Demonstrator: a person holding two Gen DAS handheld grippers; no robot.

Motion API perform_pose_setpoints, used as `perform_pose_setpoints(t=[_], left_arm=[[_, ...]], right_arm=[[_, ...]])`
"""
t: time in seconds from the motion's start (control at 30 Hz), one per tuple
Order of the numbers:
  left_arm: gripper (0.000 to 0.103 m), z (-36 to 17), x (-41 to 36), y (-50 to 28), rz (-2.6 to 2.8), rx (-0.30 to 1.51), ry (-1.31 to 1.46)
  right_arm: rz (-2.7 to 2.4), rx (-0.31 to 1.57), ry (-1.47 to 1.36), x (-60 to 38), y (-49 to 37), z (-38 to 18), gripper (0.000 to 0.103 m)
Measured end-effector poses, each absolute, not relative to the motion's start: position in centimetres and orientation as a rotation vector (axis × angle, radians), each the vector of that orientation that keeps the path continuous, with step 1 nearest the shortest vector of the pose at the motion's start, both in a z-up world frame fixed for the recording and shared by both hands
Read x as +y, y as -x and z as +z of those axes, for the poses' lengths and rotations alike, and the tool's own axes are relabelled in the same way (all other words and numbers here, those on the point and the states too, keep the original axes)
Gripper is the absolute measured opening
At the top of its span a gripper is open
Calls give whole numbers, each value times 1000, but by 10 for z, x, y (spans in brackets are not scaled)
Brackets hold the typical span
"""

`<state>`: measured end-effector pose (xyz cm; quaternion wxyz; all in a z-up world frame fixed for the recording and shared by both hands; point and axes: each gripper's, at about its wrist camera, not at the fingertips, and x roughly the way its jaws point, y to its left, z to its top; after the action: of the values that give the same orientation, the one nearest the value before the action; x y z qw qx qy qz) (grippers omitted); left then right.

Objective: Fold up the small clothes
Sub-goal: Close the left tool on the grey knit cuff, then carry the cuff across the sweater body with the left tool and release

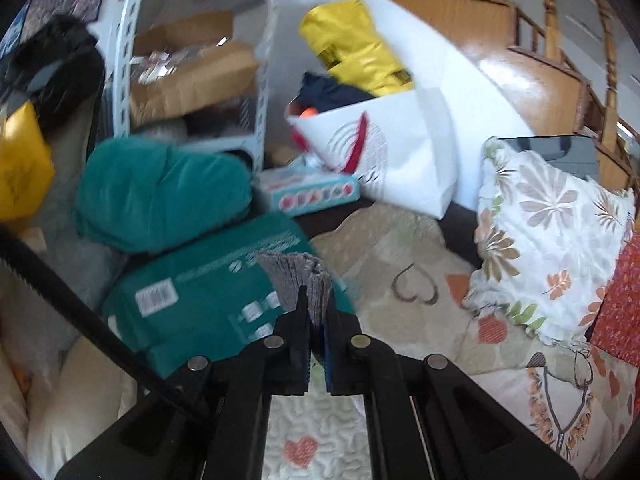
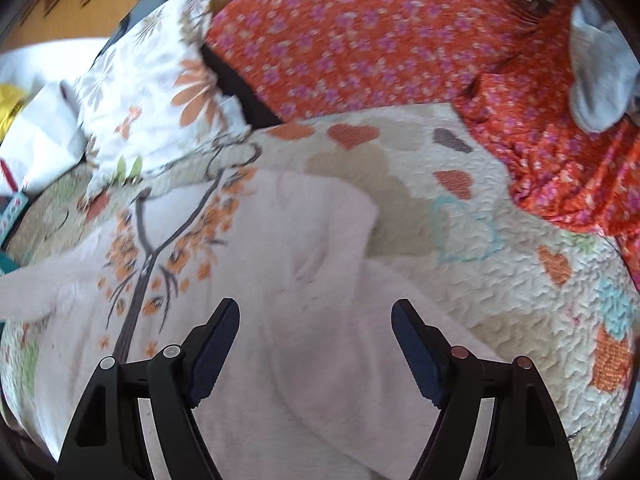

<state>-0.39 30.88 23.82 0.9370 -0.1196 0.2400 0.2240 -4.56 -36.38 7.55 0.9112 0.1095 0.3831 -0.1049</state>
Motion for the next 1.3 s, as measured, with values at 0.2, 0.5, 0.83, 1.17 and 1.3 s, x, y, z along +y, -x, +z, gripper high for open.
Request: perform_pose_setpoints(t=[0.2,0.5,0.83,1.17,1.3], left_arm=[[4,257,204,-26,206,489,185],[4,204,-28,-74,-273,675,195],[7,99,-215,-78,-540,940,127],[66,106,-142,-24,-520,881,73],[67,97,-80,-13,-333,837,-60]], right_arm=[[-252,768,-321,-396,54,85,82],[-264,781,-549,-450,70,76,82],[-281,799,-598,-481,78,71,82],[-203,825,-554,-455,68,68,83],[-127,846,-485,-421,60,65,83]])
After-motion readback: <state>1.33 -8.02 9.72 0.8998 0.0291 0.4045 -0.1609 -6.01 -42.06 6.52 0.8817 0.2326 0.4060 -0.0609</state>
